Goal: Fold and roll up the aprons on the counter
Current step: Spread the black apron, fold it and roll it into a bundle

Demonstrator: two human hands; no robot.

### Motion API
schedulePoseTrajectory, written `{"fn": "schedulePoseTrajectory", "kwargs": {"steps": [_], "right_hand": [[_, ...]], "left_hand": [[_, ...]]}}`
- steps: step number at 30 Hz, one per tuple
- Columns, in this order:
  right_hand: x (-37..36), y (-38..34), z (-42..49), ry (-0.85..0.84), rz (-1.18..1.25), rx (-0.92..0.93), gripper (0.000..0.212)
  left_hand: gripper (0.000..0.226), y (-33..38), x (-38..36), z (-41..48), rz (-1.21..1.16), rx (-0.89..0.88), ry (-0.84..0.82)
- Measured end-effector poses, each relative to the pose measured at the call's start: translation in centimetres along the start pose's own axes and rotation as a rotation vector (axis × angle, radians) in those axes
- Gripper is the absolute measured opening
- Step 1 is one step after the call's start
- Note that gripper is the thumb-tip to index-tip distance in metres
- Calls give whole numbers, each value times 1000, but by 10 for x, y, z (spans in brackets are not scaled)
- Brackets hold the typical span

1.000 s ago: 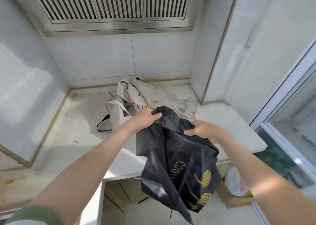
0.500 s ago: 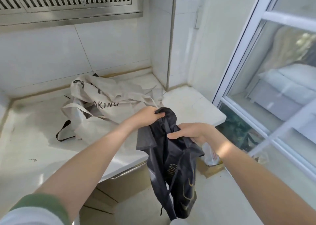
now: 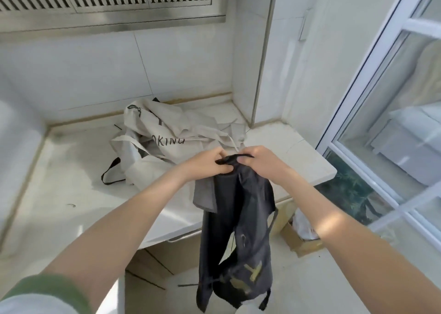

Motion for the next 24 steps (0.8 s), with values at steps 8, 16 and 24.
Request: {"fn": "schedulePoseTrajectory", "kwargs": {"steps": [8, 16, 24], "right_hand": [[8, -9, 14, 113, -640, -17, 22], [-55, -70, 14, -95, -214, 314, 55], [3, -50, 18, 225, 249, 216, 13]], "left_hand": [[17, -54, 40, -42, 99, 200, 128], [21, -15, 46, -46, -262, 26, 121], [13, -62, 33, -48, -223, 27, 151]]}}
Point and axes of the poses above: each hand's wrist, its own z-axis towards the middle knuckle, its own x-axis out of the back of the hand, y = z × x, the point moved 6 cm from there along z, towards the middle knuckle, and after that the axes turned 9 degrees about -z, right-handed, at the moved point
